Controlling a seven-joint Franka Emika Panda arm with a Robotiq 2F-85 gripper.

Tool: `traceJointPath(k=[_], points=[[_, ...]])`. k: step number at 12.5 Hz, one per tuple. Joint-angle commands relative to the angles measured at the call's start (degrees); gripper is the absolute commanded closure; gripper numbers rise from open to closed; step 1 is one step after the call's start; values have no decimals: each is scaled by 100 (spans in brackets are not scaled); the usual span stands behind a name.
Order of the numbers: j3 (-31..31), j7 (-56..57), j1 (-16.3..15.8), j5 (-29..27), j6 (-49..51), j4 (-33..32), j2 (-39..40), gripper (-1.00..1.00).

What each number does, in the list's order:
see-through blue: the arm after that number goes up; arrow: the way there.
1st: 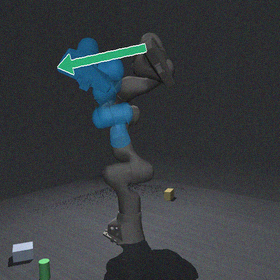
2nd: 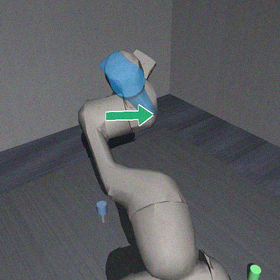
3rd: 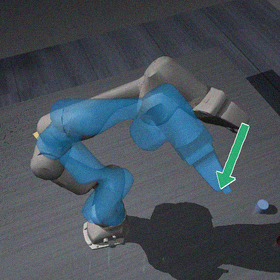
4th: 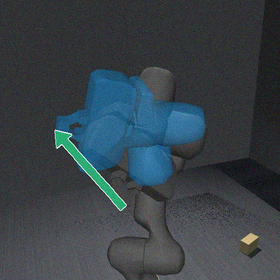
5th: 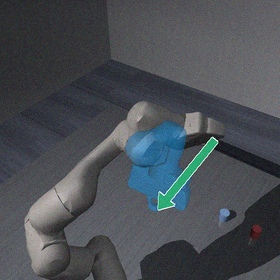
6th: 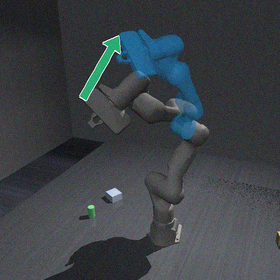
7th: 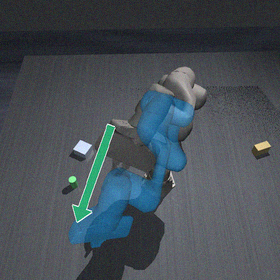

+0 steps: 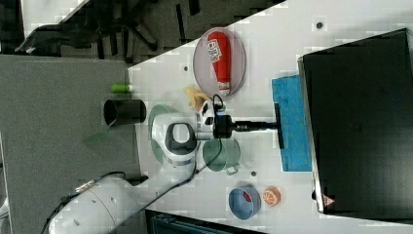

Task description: Flap open oven.

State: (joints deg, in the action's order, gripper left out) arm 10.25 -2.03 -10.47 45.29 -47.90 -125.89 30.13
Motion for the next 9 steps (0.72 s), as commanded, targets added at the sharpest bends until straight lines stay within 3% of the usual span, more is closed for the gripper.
traceJointPath(k=[1, 6, 9], points=[[-38, -406, -76, -1034, -169, 519, -1046, 65], [34, -407, -55, -3432, 952, 788, -2590, 65], [270, -402, -4, -4264, 2544, 1352, -3311, 65]])
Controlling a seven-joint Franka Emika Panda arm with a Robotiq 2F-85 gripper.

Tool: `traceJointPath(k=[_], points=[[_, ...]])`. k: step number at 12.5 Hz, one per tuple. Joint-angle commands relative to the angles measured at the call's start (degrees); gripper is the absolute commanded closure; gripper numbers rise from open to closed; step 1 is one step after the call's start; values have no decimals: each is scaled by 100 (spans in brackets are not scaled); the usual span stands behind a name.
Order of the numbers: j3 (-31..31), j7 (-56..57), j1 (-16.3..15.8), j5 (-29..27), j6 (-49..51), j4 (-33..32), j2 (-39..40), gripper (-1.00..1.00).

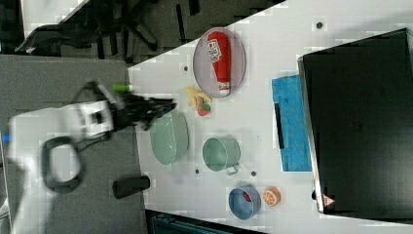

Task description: Flap open oven.

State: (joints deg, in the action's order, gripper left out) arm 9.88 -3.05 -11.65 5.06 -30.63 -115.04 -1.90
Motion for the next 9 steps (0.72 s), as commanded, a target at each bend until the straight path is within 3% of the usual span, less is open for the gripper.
traceJointPath(k=[1, 4, 9], points=[[370, -299, 115, -216, 1392, 508, -254, 65], [398, -303, 114, -253, 2634, 1145, -481, 65], [326, -229, 97, -259, 2744, 1333, -484, 65]])
